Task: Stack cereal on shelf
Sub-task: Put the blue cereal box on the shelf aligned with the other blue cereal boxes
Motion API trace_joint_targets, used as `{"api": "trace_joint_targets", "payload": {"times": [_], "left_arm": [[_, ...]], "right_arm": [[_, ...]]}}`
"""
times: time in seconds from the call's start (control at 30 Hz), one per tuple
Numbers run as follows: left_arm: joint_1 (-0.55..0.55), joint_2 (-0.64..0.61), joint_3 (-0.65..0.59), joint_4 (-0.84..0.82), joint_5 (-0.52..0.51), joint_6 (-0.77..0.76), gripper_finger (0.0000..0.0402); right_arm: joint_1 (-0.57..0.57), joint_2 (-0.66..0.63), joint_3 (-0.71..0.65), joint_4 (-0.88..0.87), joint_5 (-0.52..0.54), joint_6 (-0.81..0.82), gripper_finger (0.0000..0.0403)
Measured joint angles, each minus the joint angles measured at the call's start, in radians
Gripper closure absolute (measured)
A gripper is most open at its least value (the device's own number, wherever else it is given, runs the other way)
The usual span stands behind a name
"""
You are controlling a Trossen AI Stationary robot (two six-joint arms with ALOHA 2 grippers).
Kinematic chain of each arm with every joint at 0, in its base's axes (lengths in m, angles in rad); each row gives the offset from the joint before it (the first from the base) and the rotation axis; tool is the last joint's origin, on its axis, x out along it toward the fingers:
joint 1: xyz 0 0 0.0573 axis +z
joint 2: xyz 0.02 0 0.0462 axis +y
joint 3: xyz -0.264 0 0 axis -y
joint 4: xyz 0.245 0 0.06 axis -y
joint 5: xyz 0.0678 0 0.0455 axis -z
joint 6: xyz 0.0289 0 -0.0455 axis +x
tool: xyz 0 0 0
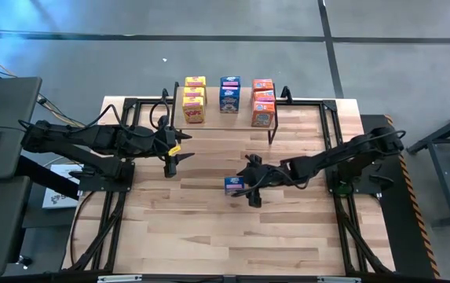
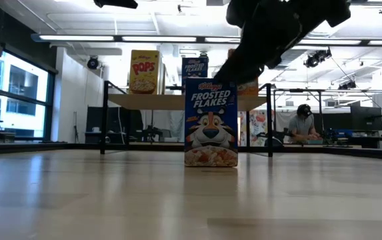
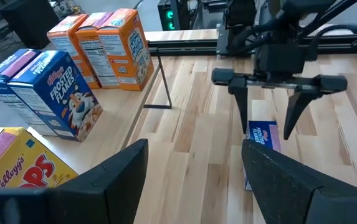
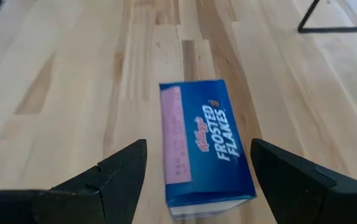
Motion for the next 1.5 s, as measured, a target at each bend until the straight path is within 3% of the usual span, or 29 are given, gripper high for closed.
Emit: {"api": "trace_joint_targets", "payload": {"times": [0.33, 1.03, 1.5], "left_arm": [[0.0, 0.0, 0.0, 0.0, 0.0, 0.0, 0.0151], [0.0, 0.0, 0.0, 0.0, 0.0, 0.0, 0.0151], [0.0, 0.0, 0.0, 0.0, 0.0, 0.0, 0.0151]], "right_arm": [[-0.001, 0.014, 0.0, -0.001, 0.014, 0.0, 0.0128], [-0.013, 0.013, 0.0, -0.031, -0.009, 0.022, 0.0224], [-0.013, 0.013, -0.001, -0.021, -0.008, 0.026, 0.0226]]}}
